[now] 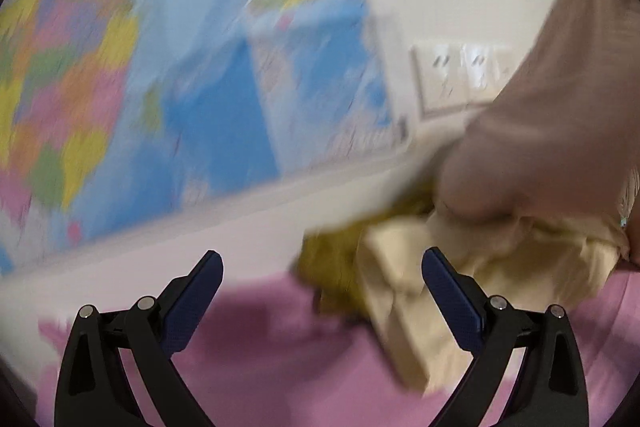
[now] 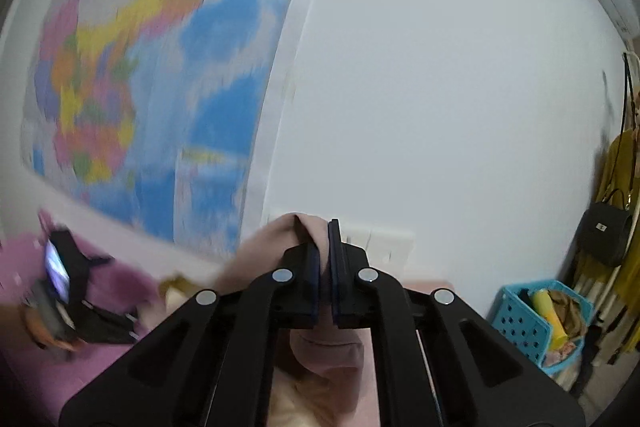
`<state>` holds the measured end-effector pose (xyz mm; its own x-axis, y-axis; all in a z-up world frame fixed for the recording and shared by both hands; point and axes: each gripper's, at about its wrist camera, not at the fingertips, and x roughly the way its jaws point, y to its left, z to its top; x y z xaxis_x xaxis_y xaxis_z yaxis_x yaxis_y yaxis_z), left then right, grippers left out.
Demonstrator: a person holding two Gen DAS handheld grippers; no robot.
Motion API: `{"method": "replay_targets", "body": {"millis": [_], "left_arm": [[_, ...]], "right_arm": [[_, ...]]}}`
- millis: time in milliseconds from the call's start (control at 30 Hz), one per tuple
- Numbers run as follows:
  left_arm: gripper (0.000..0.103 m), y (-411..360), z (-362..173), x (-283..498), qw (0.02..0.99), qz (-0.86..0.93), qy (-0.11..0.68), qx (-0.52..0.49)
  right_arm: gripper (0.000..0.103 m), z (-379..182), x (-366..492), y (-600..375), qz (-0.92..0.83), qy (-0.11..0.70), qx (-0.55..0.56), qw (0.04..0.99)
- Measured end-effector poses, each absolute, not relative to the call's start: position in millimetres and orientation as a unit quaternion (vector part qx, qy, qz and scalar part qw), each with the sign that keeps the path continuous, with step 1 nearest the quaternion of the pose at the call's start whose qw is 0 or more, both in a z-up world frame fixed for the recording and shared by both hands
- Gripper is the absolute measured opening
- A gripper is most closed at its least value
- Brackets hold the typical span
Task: Fold large clothes
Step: 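Grasp the pink-beige jacket with both grippers and lift it off the pile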
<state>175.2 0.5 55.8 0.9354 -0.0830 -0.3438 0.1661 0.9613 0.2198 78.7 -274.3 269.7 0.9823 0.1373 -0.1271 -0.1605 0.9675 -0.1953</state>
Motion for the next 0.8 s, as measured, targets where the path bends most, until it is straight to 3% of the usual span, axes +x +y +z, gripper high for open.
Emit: {"method": "replay_targets", "body": {"millis": [100,267,367,433,500,567,633,800], "left_arm": [[0.096,-14.5,66.9,176.6,0.967,-0.176,0.140,0.124],[0.096,-58.2,54.9,156.5,0.936,-0.271,0.072,0.213],[0.096,-86.2,38.4,154.9,0.927,-0.260,0.032,0.269],[0.096,-99.7,38.2,175.7,0.925,-0.260,0.045,0.272],[0.080,-107.6,41.5,200.4,0.931,-0.250,0.065,0.257],[0.021,-111.0,42.7,224.4,0.932,-0.265,0.092,0.228],[0.015,-112.3,51.9,236.2,0.932,-0.285,0.114,0.191],[0.013,-95.4,106.6,205.8,0.936,-0.326,0.069,0.111]], "right_arm": [[0.004,291.6,72.8,-284.5,0.086,0.037,-0.087,0.992],[0.004,303.4,74.6,-291.9,0.102,0.032,-0.080,0.991],[0.004,305.1,74.7,-294.3,0.110,0.027,-0.076,0.991],[0.004,303.2,74.2,-295.2,0.114,0.026,-0.076,0.990],[0.004,301.7,74.2,-298.2,0.121,0.029,-0.067,0.990],[0.004,300.2,72.1,-301.4,0.116,0.029,-0.068,0.990],[0.004,301.8,71.2,-303.9,0.109,0.031,-0.070,0.991],[0.003,343.0,37.6,-308.8,0.094,-0.005,-0.071,0.993]]}}
